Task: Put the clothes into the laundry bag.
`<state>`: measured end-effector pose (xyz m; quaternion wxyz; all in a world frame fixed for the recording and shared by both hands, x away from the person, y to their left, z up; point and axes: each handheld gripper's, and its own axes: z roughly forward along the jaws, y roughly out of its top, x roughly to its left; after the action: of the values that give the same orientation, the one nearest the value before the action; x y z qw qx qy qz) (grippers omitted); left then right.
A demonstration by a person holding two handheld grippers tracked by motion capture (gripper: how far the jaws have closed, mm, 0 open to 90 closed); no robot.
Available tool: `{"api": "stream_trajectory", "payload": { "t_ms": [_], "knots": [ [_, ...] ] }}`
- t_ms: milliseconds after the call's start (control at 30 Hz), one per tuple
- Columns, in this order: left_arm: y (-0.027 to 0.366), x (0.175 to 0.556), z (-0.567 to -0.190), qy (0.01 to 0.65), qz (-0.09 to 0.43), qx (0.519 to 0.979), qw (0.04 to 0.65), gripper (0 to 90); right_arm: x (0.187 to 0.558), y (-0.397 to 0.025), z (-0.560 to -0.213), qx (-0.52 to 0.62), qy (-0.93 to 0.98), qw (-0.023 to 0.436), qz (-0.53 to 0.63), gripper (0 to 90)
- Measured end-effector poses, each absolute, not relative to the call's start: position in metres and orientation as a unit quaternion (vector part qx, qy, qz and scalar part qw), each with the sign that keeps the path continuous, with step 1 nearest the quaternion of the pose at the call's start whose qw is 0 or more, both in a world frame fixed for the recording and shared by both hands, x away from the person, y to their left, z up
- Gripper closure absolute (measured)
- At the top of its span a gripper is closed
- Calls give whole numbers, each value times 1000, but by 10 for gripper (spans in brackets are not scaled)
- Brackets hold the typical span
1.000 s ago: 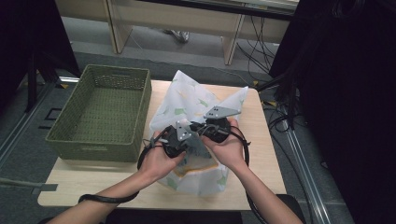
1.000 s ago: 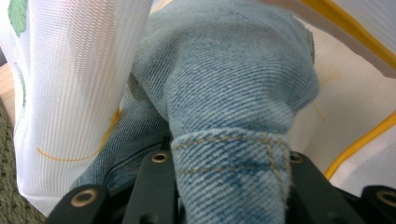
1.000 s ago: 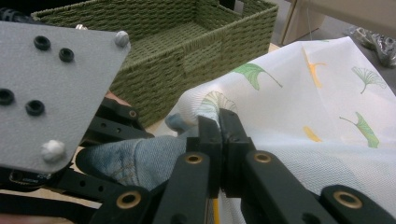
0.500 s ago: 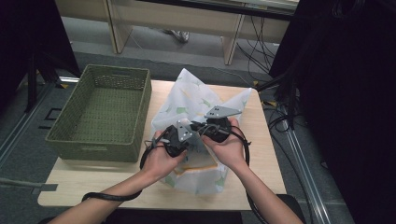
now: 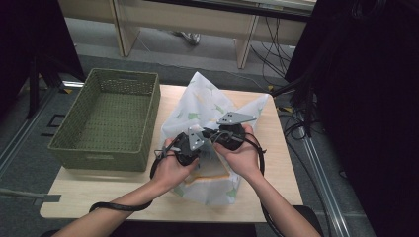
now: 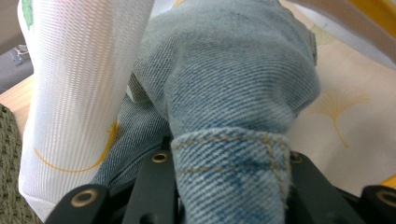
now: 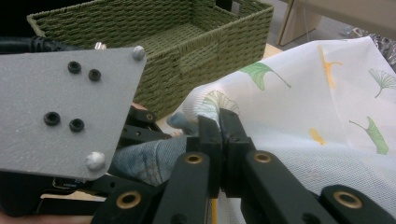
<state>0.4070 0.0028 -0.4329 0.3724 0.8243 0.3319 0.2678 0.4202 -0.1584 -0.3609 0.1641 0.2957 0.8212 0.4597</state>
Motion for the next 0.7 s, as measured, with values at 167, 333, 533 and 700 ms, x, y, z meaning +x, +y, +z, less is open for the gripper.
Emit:
{"api": "stream_trajectory", "payload": {
  "t_ms": [167,333,533,700],
  "knots": [
    [2,408,-435,332,270,822,375,695,421,-159,-361,297,820,165,460,900],
    [1,410,-438,330,278,819,378,695,422,-160,-361,296,820,167,461,900],
    [0,412,-441,330,285,816,380,695,422,-160,-361,297,819,168,461,900],
    [-1,413,-443,332,283,814,383,695,422,-161,-361,300,818,166,462,900]
  ]
}}
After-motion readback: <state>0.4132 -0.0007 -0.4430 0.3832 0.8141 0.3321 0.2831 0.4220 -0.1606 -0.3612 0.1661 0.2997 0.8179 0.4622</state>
